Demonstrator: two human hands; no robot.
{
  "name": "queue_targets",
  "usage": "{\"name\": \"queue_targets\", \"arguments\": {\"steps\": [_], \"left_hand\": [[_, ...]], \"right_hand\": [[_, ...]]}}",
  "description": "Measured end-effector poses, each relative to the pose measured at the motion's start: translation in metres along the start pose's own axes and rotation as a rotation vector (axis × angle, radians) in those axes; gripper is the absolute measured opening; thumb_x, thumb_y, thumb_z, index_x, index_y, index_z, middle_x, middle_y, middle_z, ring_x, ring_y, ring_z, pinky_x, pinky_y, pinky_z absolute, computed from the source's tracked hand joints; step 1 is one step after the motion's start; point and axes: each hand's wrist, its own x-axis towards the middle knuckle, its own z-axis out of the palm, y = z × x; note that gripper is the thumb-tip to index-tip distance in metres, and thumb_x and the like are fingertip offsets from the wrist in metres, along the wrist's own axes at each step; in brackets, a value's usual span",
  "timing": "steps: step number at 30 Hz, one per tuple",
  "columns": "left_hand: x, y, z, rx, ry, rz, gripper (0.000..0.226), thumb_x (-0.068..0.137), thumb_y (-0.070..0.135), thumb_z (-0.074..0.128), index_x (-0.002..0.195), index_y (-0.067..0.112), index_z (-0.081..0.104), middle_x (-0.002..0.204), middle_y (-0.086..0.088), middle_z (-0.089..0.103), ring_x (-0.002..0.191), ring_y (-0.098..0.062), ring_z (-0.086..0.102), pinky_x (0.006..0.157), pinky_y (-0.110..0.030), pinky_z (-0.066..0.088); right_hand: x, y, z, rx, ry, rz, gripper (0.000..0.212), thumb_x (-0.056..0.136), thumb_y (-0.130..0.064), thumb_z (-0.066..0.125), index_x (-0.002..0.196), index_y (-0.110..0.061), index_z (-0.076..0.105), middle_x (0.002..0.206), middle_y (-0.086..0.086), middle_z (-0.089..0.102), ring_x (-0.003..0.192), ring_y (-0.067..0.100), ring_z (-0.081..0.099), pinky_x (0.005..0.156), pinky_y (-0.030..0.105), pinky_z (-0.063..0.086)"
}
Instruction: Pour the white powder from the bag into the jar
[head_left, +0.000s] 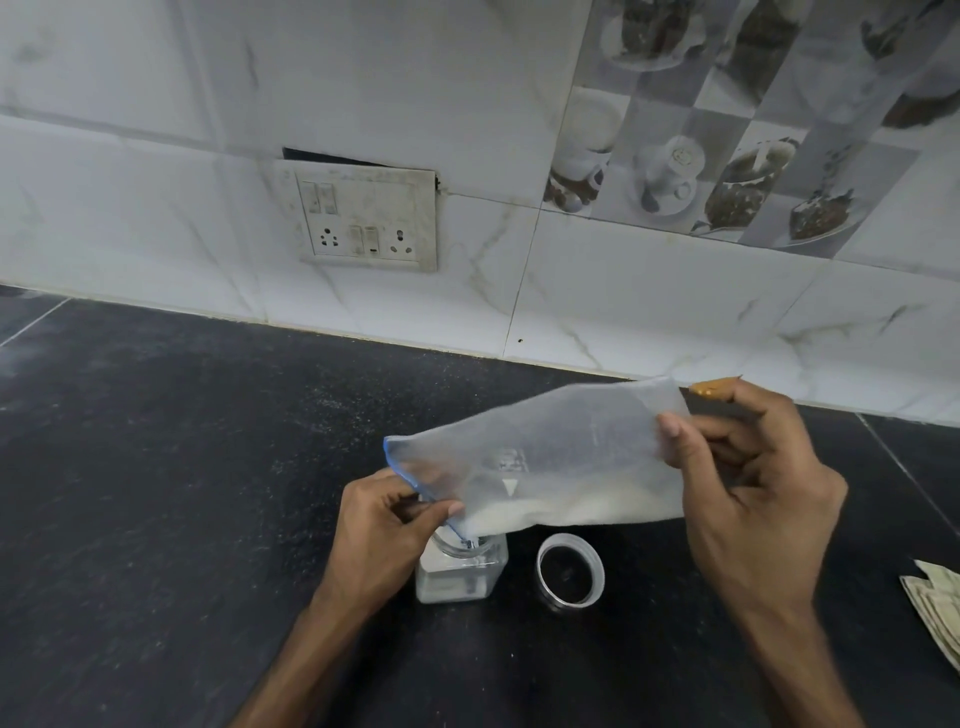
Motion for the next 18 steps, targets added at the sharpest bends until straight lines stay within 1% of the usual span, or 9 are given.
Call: {"name": "queue_targets", "arguments": {"steps": [3, 6, 9, 10, 12, 15, 18], "left_hand": [[-0.0013, 0.0009, -0.0016, -0.007, 0.008, -0.008, 0.058, 0.069, -0.007, 0.086, 0.078, 0.049, 0.075, 0.092, 0.027, 0.075, 0.075, 0.001, 0.074, 0.065, -0.018, 0.059], [-0.0013, 0.0019, -0.0006, -0.005, 0.004, -0.012, 0.056, 0.069, -0.007, 0.086, 0.078, 0.047, 0.075, 0.094, 0.024, 0.076, 0.075, -0.001, 0.074, 0.066, -0.023, 0.061], [-0.0025, 0.003, 0.0004, -0.006, 0.009, -0.016, 0.055, 0.069, -0.008, 0.085, 0.085, 0.043, 0.074, 0.096, 0.027, 0.075, 0.074, -0.005, 0.073, 0.065, -0.03, 0.062], [-0.0028, 0.0027, 0.0, -0.001, 0.012, -0.016, 0.054, 0.069, -0.008, 0.085, 0.084, 0.043, 0.074, 0.095, 0.025, 0.076, 0.075, -0.005, 0.074, 0.066, -0.032, 0.062], [-0.0034, 0.0014, -0.001, 0.005, 0.02, -0.023, 0.053, 0.069, -0.006, 0.086, 0.077, 0.045, 0.075, 0.09, 0.02, 0.077, 0.076, -0.004, 0.075, 0.067, -0.03, 0.063], [-0.004, 0.0036, -0.0022, 0.002, 0.016, -0.032, 0.06, 0.069, -0.005, 0.086, 0.08, 0.052, 0.075, 0.091, 0.023, 0.076, 0.076, -0.001, 0.075, 0.067, -0.022, 0.061], [-0.0035, 0.0039, 0.0001, 0.01, 0.004, -0.016, 0.054, 0.069, -0.006, 0.086, 0.078, 0.047, 0.076, 0.088, 0.019, 0.077, 0.074, -0.007, 0.076, 0.065, -0.024, 0.062]], "right_hand": [[-0.0002, 0.0008, -0.002, 0.004, 0.007, 0.002, 0.032, 0.088, -0.014, 0.072, 0.116, -0.003, 0.061, 0.087, -0.014, 0.068, 0.083, 0.004, 0.073, 0.071, 0.013, 0.057], [0.0001, -0.0007, -0.0018, 0.009, 0.013, 0.005, 0.033, 0.089, -0.016, 0.071, 0.116, -0.002, 0.06, 0.086, -0.011, 0.069, 0.083, 0.005, 0.073, 0.073, 0.013, 0.057], [-0.0021, -0.0034, -0.0005, 0.005, -0.019, -0.01, 0.032, 0.088, -0.015, 0.071, 0.116, -0.002, 0.061, 0.089, -0.016, 0.068, 0.086, 0.001, 0.072, 0.073, 0.01, 0.055], [-0.0025, -0.0037, -0.0004, 0.006, -0.02, -0.008, 0.032, 0.088, -0.015, 0.071, 0.116, -0.002, 0.061, 0.09, -0.016, 0.068, 0.086, 0.0, 0.072, 0.073, 0.01, 0.055], [-0.002, -0.0038, -0.002, 0.012, -0.009, 0.001, 0.033, 0.089, -0.016, 0.071, 0.117, -0.002, 0.061, 0.089, -0.016, 0.068, 0.086, 0.002, 0.072, 0.073, 0.01, 0.055], [-0.0008, -0.0033, -0.0047, 0.004, -0.003, -0.004, 0.032, 0.09, -0.018, 0.07, 0.117, -0.004, 0.061, 0.089, -0.015, 0.069, 0.085, 0.003, 0.073, 0.073, 0.011, 0.055], [0.0008, -0.0023, -0.0049, 0.009, 0.008, 0.017, 0.033, 0.09, -0.02, 0.07, 0.117, -0.003, 0.061, 0.086, -0.007, 0.072, 0.082, 0.006, 0.073, 0.074, 0.017, 0.059]]}}
